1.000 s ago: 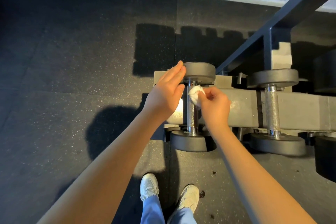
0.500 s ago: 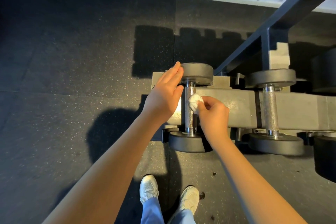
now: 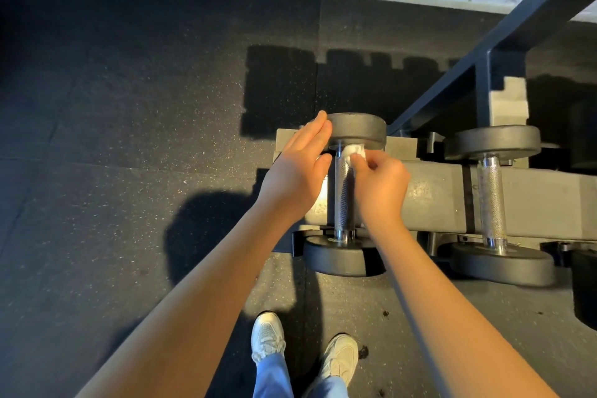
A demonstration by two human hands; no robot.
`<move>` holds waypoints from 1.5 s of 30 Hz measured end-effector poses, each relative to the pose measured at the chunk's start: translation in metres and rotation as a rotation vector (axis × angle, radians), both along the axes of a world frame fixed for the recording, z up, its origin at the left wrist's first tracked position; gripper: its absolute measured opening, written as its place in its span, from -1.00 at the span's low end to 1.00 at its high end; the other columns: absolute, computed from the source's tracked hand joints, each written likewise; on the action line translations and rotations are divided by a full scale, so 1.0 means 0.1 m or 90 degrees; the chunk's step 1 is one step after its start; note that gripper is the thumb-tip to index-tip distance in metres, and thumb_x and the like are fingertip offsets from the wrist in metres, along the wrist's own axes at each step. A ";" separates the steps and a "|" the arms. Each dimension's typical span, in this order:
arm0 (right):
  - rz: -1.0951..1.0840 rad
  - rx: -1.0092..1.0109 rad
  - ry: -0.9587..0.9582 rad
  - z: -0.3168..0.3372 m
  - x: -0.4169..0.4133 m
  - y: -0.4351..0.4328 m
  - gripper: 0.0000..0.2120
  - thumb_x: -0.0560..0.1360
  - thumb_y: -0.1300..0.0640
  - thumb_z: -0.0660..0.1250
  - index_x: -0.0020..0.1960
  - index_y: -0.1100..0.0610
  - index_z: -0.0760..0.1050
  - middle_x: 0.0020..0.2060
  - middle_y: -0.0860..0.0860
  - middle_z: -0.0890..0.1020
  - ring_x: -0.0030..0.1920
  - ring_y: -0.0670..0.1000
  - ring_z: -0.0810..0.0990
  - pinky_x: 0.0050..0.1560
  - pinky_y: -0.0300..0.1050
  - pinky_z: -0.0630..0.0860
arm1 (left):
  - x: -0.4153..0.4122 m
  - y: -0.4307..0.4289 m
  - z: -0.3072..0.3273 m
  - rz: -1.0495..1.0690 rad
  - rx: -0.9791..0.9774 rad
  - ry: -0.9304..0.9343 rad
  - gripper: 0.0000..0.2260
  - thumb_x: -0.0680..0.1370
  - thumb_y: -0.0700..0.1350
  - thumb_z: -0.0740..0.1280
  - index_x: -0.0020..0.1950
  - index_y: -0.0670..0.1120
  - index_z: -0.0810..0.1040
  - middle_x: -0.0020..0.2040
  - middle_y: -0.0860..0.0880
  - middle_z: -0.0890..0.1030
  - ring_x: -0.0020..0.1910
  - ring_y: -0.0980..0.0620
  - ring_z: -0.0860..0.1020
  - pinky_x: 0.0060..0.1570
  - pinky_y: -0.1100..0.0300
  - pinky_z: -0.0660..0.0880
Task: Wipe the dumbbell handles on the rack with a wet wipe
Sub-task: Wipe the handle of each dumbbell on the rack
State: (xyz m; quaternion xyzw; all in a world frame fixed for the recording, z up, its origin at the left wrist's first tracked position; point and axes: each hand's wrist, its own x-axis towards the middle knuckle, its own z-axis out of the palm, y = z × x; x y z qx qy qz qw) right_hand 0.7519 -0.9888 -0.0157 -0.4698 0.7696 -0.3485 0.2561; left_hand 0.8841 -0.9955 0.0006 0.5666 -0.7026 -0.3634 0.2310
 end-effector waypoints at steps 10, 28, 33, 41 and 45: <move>0.099 0.039 0.046 -0.16 -0.20 0.52 -0.75 0.50 0.07 0.37 -0.31 0.16 0.56 -0.45 0.07 0.53 -0.34 0.14 0.51 -0.35 0.01 0.44 | 0.01 0.03 0.00 -0.014 -0.018 0.007 -0.55 0.67 -0.12 0.10 0.55 -0.08 0.09 0.57 0.05 0.05 0.53 0.10 0.04 0.44 0.27 0.08; 0.108 0.093 -0.025 0.07 -0.17 0.36 -0.75 0.51 0.12 0.37 -0.28 0.25 0.58 -0.39 0.15 0.59 -0.33 0.13 0.55 -0.25 -0.02 0.49 | 0.03 0.00 -0.03 -0.010 -0.024 0.020 -0.54 0.66 -0.12 0.10 0.55 -0.06 0.08 0.56 0.07 0.05 0.53 0.13 0.03 0.39 0.35 0.07; 0.044 0.051 -0.032 0.02 -0.11 0.09 -0.72 0.53 0.11 0.33 -0.30 0.22 0.54 -0.43 0.10 0.54 -0.38 0.01 0.47 -0.29 -0.11 0.43 | 0.03 0.01 -0.03 -0.012 -0.031 -0.004 -0.53 0.66 -0.14 0.12 0.55 -0.06 0.08 0.56 0.08 0.05 0.51 0.14 0.08 0.33 0.39 0.10; 0.154 0.158 -0.015 -0.01 -0.27 0.65 -0.67 0.51 0.14 0.37 -0.37 0.28 0.49 -0.46 0.18 0.52 -0.44 0.02 0.41 -0.34 -0.11 0.38 | 0.02 0.01 -0.04 -0.013 -0.032 0.022 -0.55 0.66 -0.13 0.10 0.55 -0.07 0.10 0.56 0.06 0.07 0.51 0.14 0.08 0.36 0.37 0.10; 0.081 0.101 -0.013 0.01 -0.18 0.27 -0.69 0.51 0.11 0.35 -0.34 0.25 0.52 -0.46 0.12 0.52 -0.38 0.05 0.47 -0.25 -0.01 0.47 | 0.02 0.00 -0.05 -0.009 -0.035 0.013 -0.55 0.66 -0.14 0.11 0.55 -0.07 0.10 0.56 0.06 0.07 0.51 0.13 0.08 0.37 0.36 0.09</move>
